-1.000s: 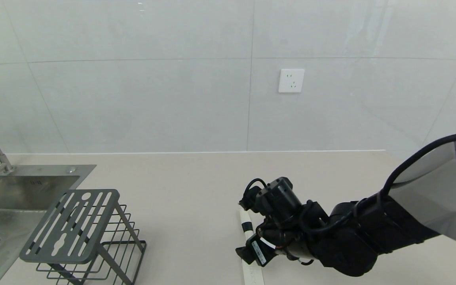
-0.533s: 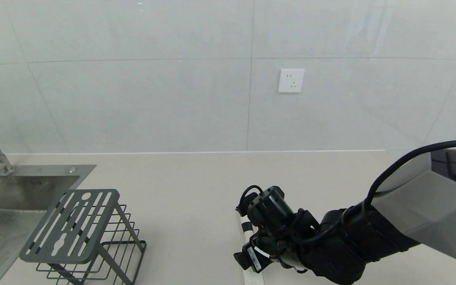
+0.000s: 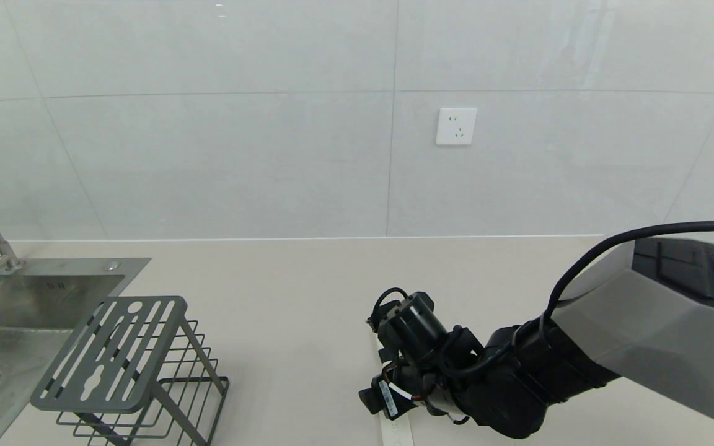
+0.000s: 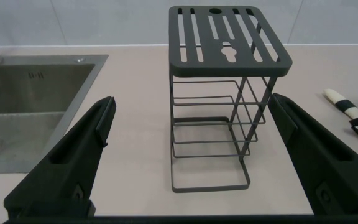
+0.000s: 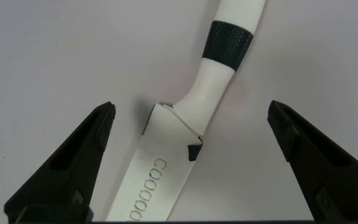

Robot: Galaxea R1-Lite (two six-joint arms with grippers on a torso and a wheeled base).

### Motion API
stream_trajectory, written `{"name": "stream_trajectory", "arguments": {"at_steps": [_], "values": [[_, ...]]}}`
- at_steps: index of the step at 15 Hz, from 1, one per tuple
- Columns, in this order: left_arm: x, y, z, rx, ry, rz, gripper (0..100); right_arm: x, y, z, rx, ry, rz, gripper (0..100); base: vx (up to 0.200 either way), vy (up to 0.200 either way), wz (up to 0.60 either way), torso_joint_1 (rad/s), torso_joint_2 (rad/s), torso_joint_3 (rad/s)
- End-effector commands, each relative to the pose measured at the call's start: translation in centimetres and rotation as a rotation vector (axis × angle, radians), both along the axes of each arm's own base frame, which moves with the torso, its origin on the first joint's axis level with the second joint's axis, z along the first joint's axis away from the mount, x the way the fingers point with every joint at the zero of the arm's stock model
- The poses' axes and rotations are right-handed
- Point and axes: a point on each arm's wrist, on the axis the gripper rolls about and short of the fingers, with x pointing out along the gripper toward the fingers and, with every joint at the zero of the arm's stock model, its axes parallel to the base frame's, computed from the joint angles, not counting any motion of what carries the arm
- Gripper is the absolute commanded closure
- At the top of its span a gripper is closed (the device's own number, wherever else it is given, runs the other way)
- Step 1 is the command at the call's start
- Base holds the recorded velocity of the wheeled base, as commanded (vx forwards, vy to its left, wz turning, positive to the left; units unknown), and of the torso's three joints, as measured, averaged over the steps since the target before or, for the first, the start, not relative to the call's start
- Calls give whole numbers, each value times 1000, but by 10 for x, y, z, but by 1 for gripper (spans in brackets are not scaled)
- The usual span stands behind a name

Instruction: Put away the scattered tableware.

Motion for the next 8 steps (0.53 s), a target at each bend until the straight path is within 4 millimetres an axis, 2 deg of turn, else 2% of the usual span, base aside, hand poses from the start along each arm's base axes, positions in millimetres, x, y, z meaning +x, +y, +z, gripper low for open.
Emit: {"name": "stream_trajectory", "arguments": {"at_steps": [1,3,8], "values": [[0,0,0,-1,1,0,0,0,0,-5,-8,10,-3,0,0,0,0,0,0,0],[0,0,0,0,2,0,0,1,0,-13,-24,25,-5,0,0,0,0,0,0,0],[0,0,0,-1,1,0,0,4,2,-14,-18,22,-10,0,0,0,0,0,0,0]]}}
